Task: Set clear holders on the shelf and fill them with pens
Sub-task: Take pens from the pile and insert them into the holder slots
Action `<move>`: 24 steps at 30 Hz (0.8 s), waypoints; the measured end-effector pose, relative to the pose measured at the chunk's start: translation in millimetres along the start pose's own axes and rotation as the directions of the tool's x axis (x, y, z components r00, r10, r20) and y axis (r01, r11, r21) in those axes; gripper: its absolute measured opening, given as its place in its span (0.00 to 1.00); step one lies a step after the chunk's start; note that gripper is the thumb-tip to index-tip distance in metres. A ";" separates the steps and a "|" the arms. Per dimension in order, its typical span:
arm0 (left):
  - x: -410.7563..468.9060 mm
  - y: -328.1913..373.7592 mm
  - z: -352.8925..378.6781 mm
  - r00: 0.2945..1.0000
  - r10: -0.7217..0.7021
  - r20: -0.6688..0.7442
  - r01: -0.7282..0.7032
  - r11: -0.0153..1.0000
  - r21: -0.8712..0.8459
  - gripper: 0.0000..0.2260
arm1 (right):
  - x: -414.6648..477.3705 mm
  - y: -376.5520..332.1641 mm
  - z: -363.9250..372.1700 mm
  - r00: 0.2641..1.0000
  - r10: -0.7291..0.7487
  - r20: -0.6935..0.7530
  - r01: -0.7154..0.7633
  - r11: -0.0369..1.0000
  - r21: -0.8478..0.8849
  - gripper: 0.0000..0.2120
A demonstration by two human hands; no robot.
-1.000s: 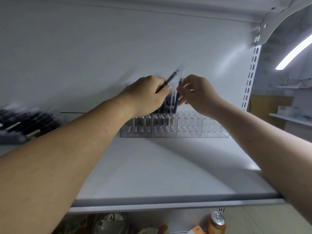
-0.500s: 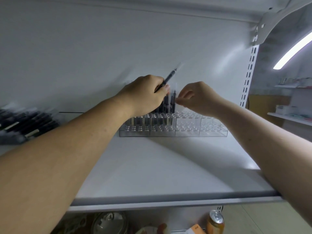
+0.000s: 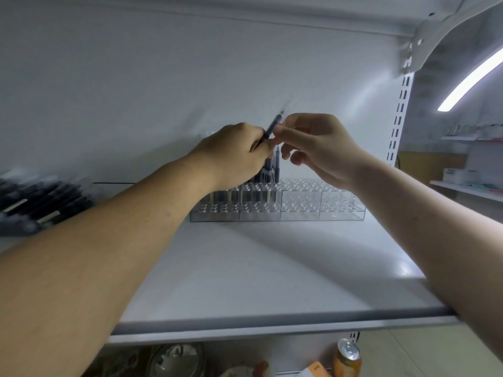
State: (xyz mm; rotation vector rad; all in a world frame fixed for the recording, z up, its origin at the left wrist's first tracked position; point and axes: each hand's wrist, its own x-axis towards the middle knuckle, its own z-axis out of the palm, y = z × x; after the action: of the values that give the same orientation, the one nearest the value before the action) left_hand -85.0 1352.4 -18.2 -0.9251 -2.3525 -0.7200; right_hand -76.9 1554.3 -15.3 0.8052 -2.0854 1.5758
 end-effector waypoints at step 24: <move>1.3 -6.4 -9.7 0.976 0.173 -0.132 -0.144 0.968 0.203 0.22 | 16.0 25.6 -26.1 0.944 -0.103 -0.313 -0.070 0.866 -0.496 0.07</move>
State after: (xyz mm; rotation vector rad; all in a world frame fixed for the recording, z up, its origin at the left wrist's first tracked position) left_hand -87.9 1342.8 -12.1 -0.9283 -2.1444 -0.4707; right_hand -106.4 1581.1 -16.5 0.3399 -2.0792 0.9880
